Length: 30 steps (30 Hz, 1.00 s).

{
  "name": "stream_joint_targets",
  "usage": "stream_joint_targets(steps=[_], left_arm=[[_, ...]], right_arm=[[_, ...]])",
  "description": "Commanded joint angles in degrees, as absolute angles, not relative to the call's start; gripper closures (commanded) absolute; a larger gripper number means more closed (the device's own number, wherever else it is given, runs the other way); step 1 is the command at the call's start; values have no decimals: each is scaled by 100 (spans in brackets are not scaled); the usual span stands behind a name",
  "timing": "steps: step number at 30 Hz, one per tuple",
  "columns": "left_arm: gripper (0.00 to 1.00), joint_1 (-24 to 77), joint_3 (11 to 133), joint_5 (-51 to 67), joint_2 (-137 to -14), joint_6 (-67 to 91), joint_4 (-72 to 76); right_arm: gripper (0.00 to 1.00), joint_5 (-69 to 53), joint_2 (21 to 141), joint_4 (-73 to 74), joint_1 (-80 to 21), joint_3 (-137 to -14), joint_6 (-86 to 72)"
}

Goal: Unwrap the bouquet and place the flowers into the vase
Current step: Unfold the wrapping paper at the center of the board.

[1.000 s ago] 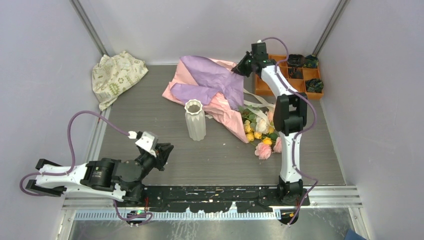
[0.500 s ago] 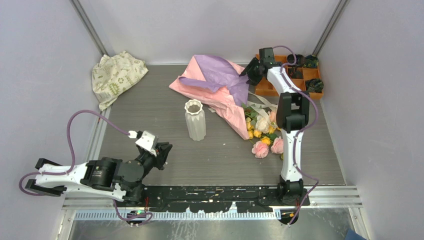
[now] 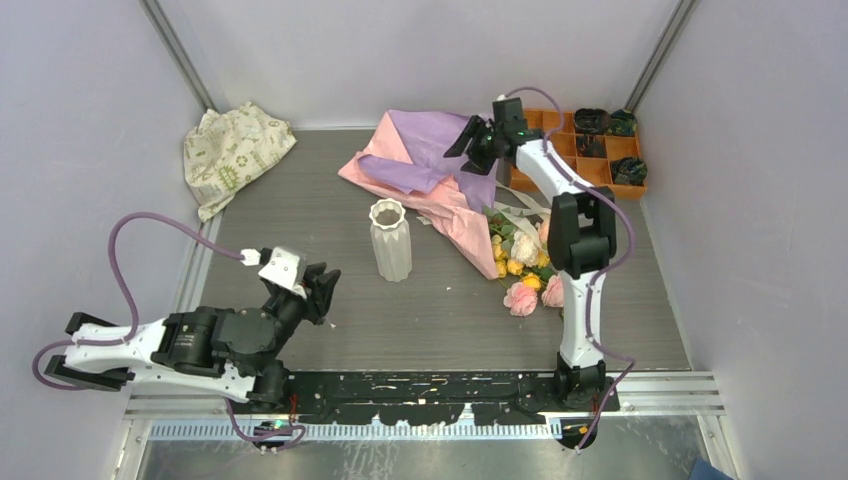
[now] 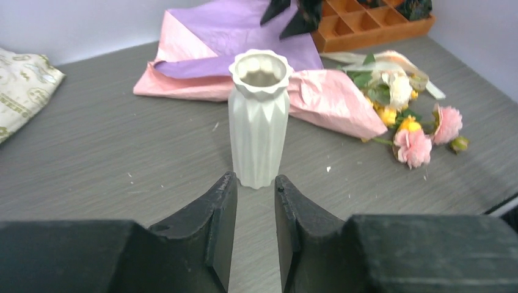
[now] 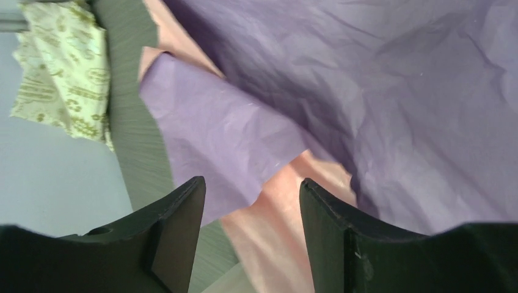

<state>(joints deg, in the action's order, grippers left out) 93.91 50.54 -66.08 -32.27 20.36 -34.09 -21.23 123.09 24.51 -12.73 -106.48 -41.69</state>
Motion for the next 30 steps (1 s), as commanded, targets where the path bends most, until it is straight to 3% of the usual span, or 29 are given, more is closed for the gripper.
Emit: stream_joint_targets(steps=[1, 6, 12, 20, 30], left_arm=[[68, 9396, 5583, -7327, -3450, 1495, -2934], [63, 9396, 6075, -7846, -3644, 978, -2850], [59, 9396, 6105, -8001, -3544, -336, -1620], [58, 9396, 5970, -7996, -3325, -431, -1513], [57, 9395, 6031, -8036, -3232, -862, -1246]], right_arm=[[36, -2426, 13048, 2608, -1274, -11243, -4212], [36, -2746, 13348, 2301, -1277, -11222, -4541], [36, -2832, 13523, 2144, -1283, -11325, -4796], [42, -3050, 14038, 2198, -1366, -11988, -5098], [35, -1770, 13587, 3363, -1346, -11944, -3910]])
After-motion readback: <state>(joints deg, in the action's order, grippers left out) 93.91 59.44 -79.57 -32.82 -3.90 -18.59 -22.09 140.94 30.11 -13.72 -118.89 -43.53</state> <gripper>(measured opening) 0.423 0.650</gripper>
